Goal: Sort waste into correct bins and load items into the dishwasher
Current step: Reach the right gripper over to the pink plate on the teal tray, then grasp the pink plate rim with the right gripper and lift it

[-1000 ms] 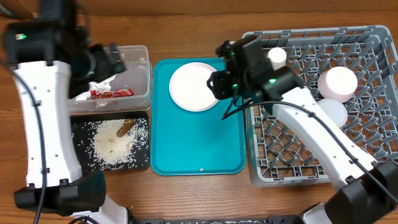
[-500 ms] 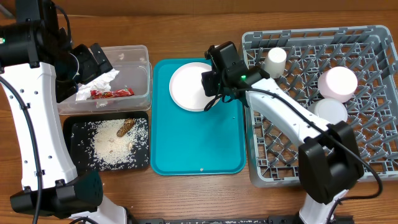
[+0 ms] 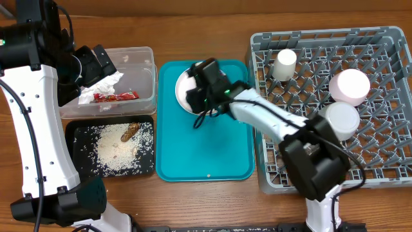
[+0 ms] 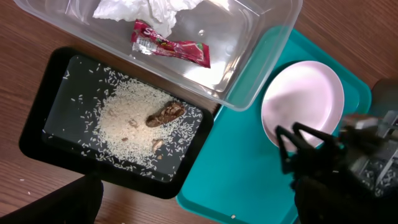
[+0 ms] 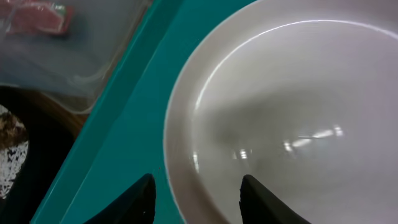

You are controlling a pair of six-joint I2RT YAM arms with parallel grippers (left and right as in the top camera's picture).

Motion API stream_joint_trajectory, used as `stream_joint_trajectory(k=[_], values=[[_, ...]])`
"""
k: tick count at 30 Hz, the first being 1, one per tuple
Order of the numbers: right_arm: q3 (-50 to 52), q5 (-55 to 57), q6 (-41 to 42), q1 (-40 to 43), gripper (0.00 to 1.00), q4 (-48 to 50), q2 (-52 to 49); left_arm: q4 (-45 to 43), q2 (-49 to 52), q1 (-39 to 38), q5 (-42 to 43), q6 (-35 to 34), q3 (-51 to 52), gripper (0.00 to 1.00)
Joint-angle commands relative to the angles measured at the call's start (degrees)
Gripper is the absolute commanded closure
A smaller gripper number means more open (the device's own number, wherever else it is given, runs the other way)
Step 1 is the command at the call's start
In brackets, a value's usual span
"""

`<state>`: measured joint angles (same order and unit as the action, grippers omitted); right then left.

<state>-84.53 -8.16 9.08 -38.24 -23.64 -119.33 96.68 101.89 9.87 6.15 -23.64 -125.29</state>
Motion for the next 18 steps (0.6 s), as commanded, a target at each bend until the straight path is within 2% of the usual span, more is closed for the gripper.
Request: stream_joint_trajectory(k=[1, 18], values=[[-1.29, -0.20, -3.61, -2.12, 0.53, 1.33, -2.25, 0.11, -1.81, 0.24, -0.39, -0.37, -0.79, 0.00], [-0.94, 0.61, -3.56, -2.99, 0.55, 1.95, -4.17, 0.11, -1.81, 0.24, -0.39, -0.37, -0.79, 0.00]])
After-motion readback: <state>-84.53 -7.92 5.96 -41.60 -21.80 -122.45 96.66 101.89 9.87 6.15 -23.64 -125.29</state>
